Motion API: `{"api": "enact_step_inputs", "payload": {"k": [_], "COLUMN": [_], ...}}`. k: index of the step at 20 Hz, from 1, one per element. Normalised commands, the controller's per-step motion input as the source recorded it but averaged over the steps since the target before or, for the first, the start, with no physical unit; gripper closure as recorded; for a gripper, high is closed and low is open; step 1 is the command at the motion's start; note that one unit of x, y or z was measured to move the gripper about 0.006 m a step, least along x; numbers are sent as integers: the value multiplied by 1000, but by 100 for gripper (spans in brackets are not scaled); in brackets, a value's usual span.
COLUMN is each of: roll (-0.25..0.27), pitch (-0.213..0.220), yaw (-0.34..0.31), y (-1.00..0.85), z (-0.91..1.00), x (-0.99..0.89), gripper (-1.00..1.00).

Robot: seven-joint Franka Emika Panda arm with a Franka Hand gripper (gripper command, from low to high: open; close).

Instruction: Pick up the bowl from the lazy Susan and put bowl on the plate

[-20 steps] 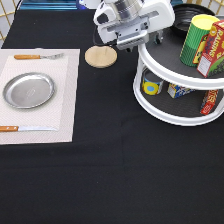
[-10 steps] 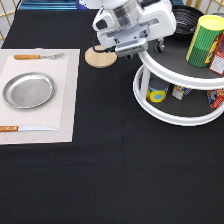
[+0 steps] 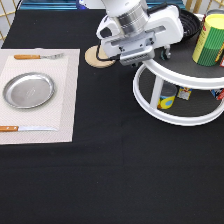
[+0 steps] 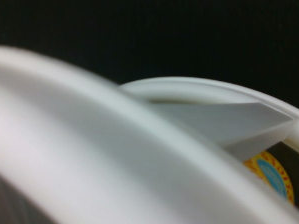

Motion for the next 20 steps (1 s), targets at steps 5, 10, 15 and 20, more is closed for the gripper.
{"api": "enact_step_inputs", "payload": {"k": [5,10,15,20], "roll": [-75,-121,-213,-194], "pitch": [-111,-193,-173,-83], "yaw": [51,49,12,33], "y": [-161,-42,102,171], "z": [987,903,457,177], "x": [-227,-743,-951,-1000], "gripper": [-100,-100,-100,-100]}}
